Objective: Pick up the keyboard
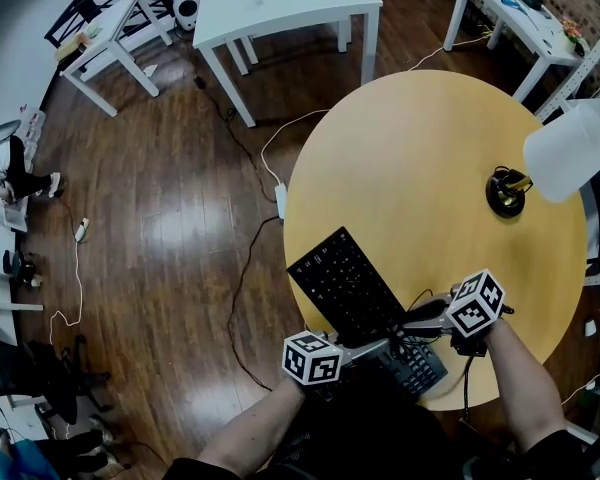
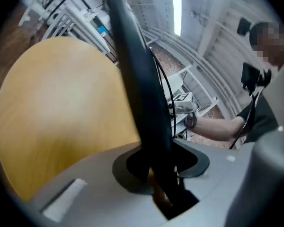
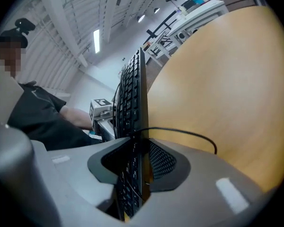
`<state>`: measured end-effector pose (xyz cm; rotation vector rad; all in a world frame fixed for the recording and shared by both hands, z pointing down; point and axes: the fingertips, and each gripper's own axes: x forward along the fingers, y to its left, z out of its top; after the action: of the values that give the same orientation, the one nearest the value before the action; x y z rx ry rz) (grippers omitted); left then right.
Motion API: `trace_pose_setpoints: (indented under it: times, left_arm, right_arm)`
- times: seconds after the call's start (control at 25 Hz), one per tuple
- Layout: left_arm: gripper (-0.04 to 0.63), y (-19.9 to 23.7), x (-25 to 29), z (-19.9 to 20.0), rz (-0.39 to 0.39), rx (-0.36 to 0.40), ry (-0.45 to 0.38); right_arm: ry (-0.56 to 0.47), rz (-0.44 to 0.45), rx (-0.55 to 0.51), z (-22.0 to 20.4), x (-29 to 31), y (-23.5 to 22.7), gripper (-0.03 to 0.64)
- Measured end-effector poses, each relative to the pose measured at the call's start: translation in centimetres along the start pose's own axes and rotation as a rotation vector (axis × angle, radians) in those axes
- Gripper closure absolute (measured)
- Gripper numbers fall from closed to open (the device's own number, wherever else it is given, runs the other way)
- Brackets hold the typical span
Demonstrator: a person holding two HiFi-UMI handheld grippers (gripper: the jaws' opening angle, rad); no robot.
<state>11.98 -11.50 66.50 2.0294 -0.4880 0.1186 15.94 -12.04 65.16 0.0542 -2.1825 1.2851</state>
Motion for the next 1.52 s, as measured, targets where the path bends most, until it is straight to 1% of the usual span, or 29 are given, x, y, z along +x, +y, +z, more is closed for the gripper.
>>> trace_pose_setpoints:
  times: [0.04,0.08,0.16,0.28,0.4,0.48,0.6,0.68,0.72,0.8,0.92,1.0,1.04,1.12,1.24,1.36,1.44,1.52]
  left_arm:
    - [0.259,-0.1,0.3,0.0,0.013,0.004,0.000]
    - [0.272,0.0,0.2,0.0,0.016,-0.014,-0.009]
    - [0.279,0.2,-0.1,0.0,0.008,-0.050,-0.018]
    - [0.281,0.2,0.0,0.2,-0.002,-0.072,-0.007]
    - [0.287,-0.1,-0.1,0.8,-0.020,-0.087,-0.021]
    - [0.290,-0.4,-0.2,1.4,-0.047,-0.120,-0.040]
    - [0.291,-1.1,-0.4,1.9,-0.120,-0.223,-0.079]
    - [0.293,-1.9,-0.7,2.7,-0.171,-0.269,-0.117]
    - [0.293,-2.4,-0.9,3.3,-0.189,-0.274,-0.135]
    - [0.293,-3.4,-1.2,4.5,-0.206,-0.249,-0.161]
    - [0.293,-4.4,-1.6,5.5,-0.203,-0.195,-0.156]
    - [0.293,-4.9,-1.9,5.7,-0.206,-0.195,-0.147]
    - [0.293,-5.0,-2.2,6.0,-0.205,-0.196,-0.151]
    - [0.293,-5.4,-3.0,7.2,-0.197,-0.185,-0.171]
    - [0.293,-5.3,-4.4,8.8,-0.174,-0.180,-0.208]
    - [0.293,-4.9,-5.8,10.0,-0.126,-0.185,-0.235]
    - [0.293,-5.0,-6.5,10.9,-0.124,-0.199,-0.258]
    - [0.293,-5.2,-6.9,11.8,-0.133,-0.210,-0.281]
  right_arm:
    - [0.005,0.002,-0.016,0.1,0.4,0.5,0.500]
    - [0.002,0.002,-0.023,0.3,0.6,0.7,0.501]
    - [-0.013,0.006,-0.020,0.5,0.7,1.0,0.506]
    - [-0.032,0.008,-0.011,0.5,0.5,1.0,0.505]
    - [-0.030,-0.005,-0.017,1.0,0.2,1.3,0.503]
    - [-0.018,-0.020,-0.024,1.6,-0.2,1.7,0.502]
    - [-0.011,-0.038,-0.054,2.6,-0.9,2.7,0.505]
    - [-0.021,-0.043,-0.065,3.5,-1.7,3.7,0.503]
    - [-0.025,-0.048,-0.072,4.1,-2.1,4.3,0.505]
    - [-0.022,-0.068,-0.097,5.1,-3.1,5.3,0.506]
    - [-0.020,-0.108,-0.157,5.8,-4.1,6.5,0.505]
    - [-0.063,-0.117,-0.174,6.3,-4.8,7.4,0.496]
    - [-0.095,-0.113,-0.177,6.7,-5.3,7.8,0.480]
    - [-0.151,-0.113,-0.180,7.4,-6.3,8.7,0.450]
    - [-0.220,-0.158,-0.197,8.0,-8.3,9.5,0.448]
    - [-0.351,-0.194,-0.197,8.4,-10.6,10.1,0.457]
    - [-0.449,-0.219,-0.175,8.5,-12.4,10.4,0.460]
    - [-0.515,-0.255,-0.160,8.4,-14.0,10.7,0.460]
